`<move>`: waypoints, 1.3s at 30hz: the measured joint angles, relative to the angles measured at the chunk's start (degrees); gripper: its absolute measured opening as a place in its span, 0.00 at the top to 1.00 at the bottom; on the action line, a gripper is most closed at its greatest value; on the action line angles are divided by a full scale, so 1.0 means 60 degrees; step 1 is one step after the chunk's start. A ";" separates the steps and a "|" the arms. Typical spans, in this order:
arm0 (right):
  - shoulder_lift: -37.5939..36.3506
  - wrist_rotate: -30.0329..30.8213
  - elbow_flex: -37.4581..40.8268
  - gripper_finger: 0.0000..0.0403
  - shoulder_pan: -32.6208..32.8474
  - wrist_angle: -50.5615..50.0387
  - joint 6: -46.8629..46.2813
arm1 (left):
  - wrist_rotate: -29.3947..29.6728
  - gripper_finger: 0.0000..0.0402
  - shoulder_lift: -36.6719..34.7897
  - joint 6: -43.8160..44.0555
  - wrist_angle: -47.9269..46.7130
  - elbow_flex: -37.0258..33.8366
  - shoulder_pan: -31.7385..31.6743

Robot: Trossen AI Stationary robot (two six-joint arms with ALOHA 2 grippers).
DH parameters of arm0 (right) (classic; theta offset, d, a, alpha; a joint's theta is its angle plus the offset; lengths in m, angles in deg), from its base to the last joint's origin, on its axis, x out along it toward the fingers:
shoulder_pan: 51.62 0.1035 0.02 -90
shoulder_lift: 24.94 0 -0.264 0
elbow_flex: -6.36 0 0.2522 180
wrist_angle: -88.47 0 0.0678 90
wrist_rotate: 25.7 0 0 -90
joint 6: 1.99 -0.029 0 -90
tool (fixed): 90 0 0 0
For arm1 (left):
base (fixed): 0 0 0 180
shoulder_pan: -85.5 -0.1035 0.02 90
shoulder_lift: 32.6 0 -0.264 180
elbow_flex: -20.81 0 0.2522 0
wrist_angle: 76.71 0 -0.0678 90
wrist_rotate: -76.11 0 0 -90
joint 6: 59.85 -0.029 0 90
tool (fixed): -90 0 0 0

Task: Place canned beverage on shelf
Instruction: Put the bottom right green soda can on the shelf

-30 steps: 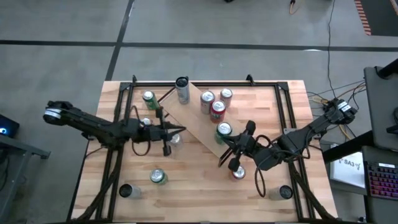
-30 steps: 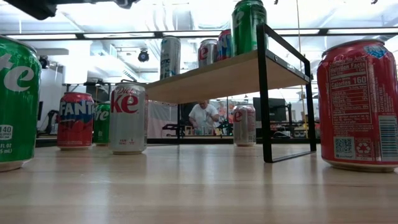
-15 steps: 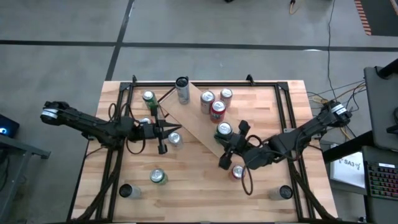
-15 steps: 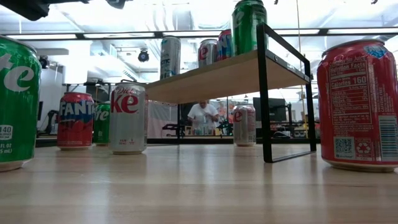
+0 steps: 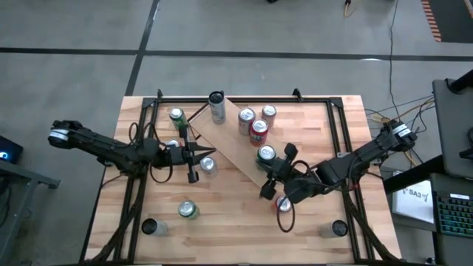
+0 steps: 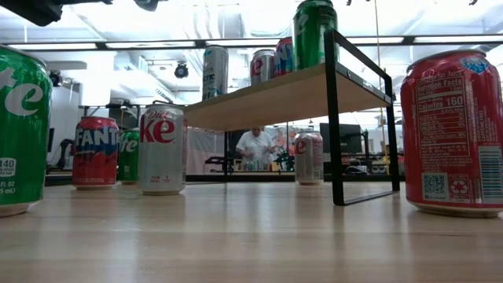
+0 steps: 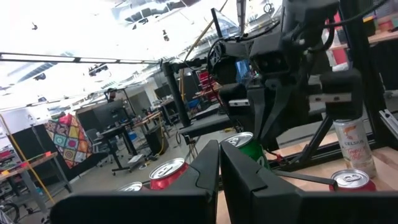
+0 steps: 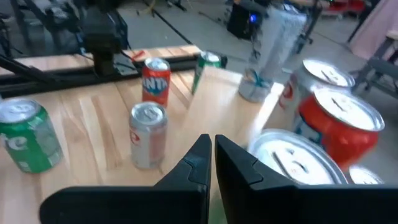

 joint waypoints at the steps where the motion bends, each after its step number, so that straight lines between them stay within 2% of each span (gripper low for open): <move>1: -0.0005 0.0001 0.0000 0.97 0.0000 -0.0270 -0.0220 | 0.0000 1.00 0.0000 0.0003 -0.0001 0.0000 0.0000; 4: -0.0037 0.0002 0.0006 0.97 0.0001 -0.0864 -0.0830 | 0.0000 1.00 0.0000 0.0007 0.0002 0.0000 0.0000; 11: -0.0329 0.0016 0.0011 0.97 0.0010 -0.1244 -0.0967 | 0.0000 1.00 -0.0004 0.0039 -0.0001 0.0000 0.0000; 19: -0.0834 0.0507 0.0011 0.97 0.0009 -0.2226 -0.1869 | 0.0004 1.00 -0.0004 0.0036 -0.0008 0.0000 0.0000; 39: -0.0069 0.0428 -0.0135 0.97 -0.0226 -0.1464 -0.1852 | 0.0004 1.00 -0.0004 0.0032 -0.0001 0.0000 0.0000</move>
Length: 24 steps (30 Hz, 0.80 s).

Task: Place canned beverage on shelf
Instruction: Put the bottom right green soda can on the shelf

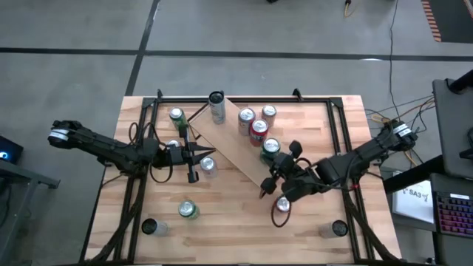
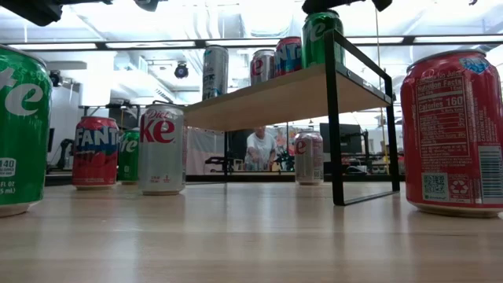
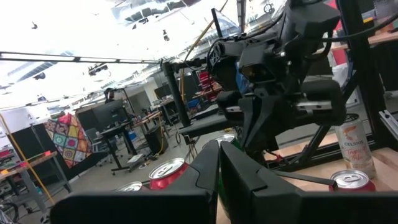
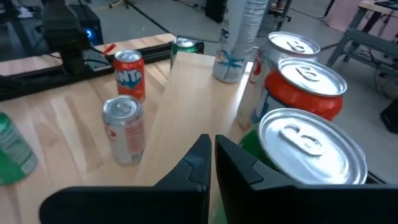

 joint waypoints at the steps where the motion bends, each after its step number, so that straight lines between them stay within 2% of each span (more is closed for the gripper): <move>1: 0.0000 0.0001 0.0000 0.97 -0.0052 0.0009 -0.0004 | 0.0000 1.00 0.0000 0.0000 0.0002 0.0000 0.0000; 24: -0.0171 0.0073 0.0000 0.97 -0.0247 -0.0484 -0.0229 | 0.0002 1.00 0.0004 -0.0002 -0.0007 0.0000 0.0000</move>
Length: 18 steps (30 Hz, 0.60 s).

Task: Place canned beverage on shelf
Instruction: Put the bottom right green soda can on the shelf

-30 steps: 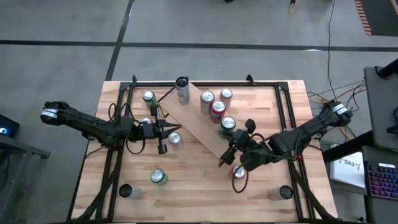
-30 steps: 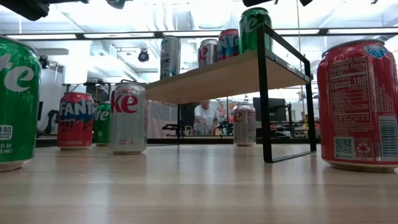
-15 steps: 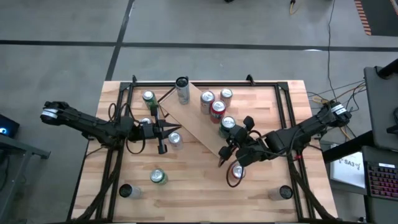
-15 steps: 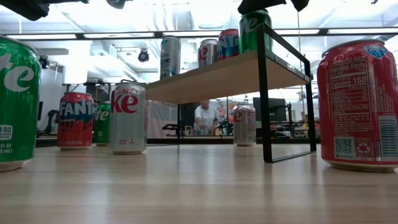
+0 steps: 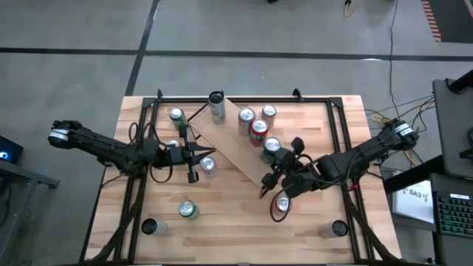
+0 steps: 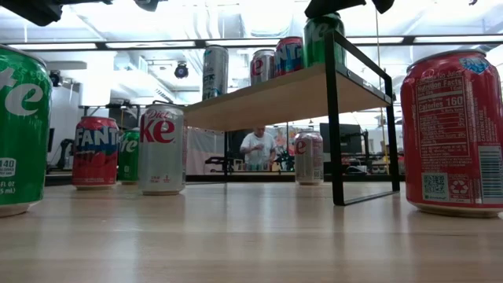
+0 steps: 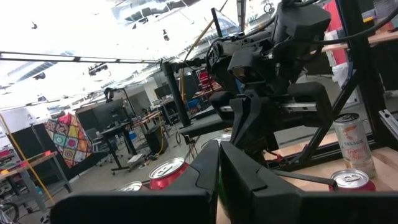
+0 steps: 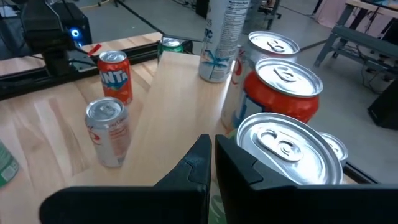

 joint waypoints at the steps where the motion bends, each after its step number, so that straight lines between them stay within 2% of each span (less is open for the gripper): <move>1: -0.0041 0.0003 0.0000 0.97 0.0000 -0.0085 -0.0030 | -0.0002 1.00 0.0003 0.0001 0.0000 0.0000 0.0000; 11: -0.0313 0.0036 0.0000 0.97 -0.0015 -0.0950 -0.0561 | 0.0002 1.00 0.0004 -0.0034 0.0003 0.0000 0.0000; 18: -0.0295 0.0005 0.0001 0.97 -0.0040 -0.0946 -0.0588 | 0.0002 1.00 0.0004 -0.0042 0.0004 0.0000 0.0000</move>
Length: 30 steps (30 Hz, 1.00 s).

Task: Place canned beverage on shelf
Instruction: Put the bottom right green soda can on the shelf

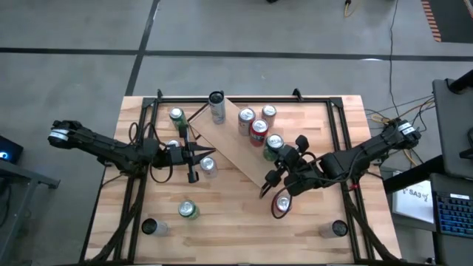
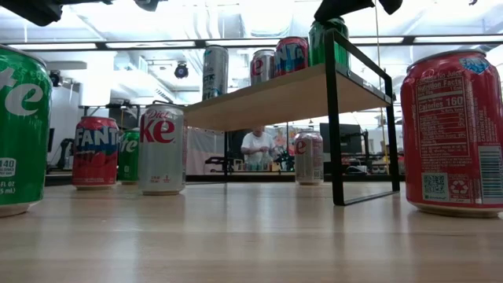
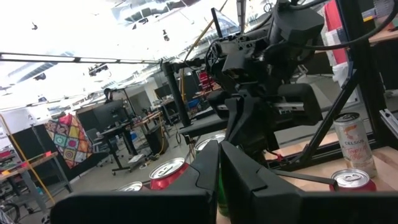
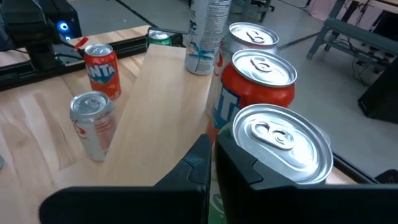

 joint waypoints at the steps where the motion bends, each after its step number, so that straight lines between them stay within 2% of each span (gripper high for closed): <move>1: 0.0003 -0.0017 0.0003 0.97 0.0000 0.0015 -0.0023 | 0.0000 1.00 0.0000 0.0004 0.0004 0.0000 0.0000; 7: 0.0008 -0.0543 -0.0061 0.97 0.0240 0.0527 -0.0009 | 0.0000 1.00 0.0000 0.0041 0.0018 0.0000 0.0000; 15: 0.0011 -0.0944 -0.0103 0.97 0.0321 0.1870 0.1109 | 0.0000 1.00 0.0000 0.0047 0.0018 0.0000 0.0000; 22: 0.0014 -0.0957 -0.0627 0.97 0.0317 0.1777 0.1822 | 0.0000 1.00 0.0000 0.0047 0.0011 0.0000 0.0000; 30: 0.0014 -0.0268 -0.1433 0.97 0.0276 0.0833 0.2425 | 0.0000 1.00 0.0000 0.0047 0.0004 0.0000 0.0000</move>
